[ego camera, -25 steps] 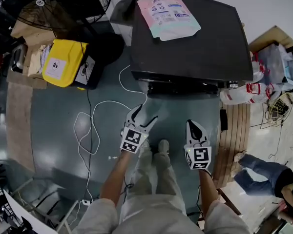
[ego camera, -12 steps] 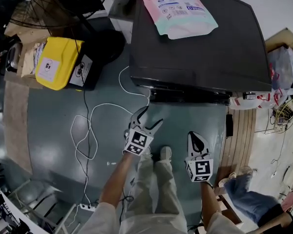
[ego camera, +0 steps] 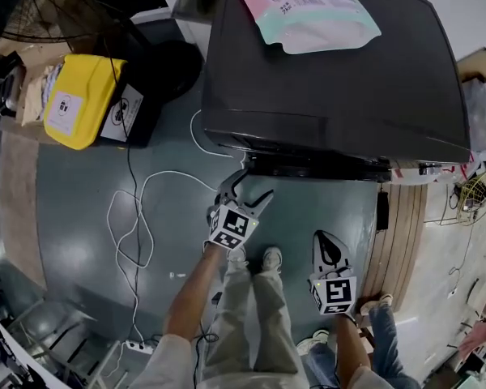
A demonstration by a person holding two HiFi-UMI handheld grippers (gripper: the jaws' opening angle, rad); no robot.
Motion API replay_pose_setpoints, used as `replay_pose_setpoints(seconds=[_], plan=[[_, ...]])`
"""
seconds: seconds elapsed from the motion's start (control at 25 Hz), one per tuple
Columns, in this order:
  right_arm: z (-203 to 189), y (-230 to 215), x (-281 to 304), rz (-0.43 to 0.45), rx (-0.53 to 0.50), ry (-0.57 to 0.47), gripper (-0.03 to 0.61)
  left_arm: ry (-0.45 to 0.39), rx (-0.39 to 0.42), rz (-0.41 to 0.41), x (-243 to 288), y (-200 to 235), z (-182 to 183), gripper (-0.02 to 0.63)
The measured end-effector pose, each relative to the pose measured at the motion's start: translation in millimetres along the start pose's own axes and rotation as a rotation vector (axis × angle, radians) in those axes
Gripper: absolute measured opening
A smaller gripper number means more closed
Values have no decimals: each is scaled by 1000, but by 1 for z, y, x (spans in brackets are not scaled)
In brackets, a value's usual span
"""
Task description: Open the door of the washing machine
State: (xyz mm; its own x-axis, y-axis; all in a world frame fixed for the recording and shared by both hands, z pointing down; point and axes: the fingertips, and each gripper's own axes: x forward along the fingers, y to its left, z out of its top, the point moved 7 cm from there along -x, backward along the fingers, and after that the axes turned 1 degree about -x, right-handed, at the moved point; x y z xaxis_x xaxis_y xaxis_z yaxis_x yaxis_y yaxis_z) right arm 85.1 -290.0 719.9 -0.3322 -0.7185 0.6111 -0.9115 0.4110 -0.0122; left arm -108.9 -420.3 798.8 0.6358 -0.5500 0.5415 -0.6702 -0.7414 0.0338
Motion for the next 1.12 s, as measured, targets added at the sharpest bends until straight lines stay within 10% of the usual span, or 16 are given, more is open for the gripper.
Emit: replay_pose_setpoints(seconds=[1.12], plan=[[-45, 30, -18, 41, 13, 13, -2, 19, 41, -44, 17, -17, -22, 209]])
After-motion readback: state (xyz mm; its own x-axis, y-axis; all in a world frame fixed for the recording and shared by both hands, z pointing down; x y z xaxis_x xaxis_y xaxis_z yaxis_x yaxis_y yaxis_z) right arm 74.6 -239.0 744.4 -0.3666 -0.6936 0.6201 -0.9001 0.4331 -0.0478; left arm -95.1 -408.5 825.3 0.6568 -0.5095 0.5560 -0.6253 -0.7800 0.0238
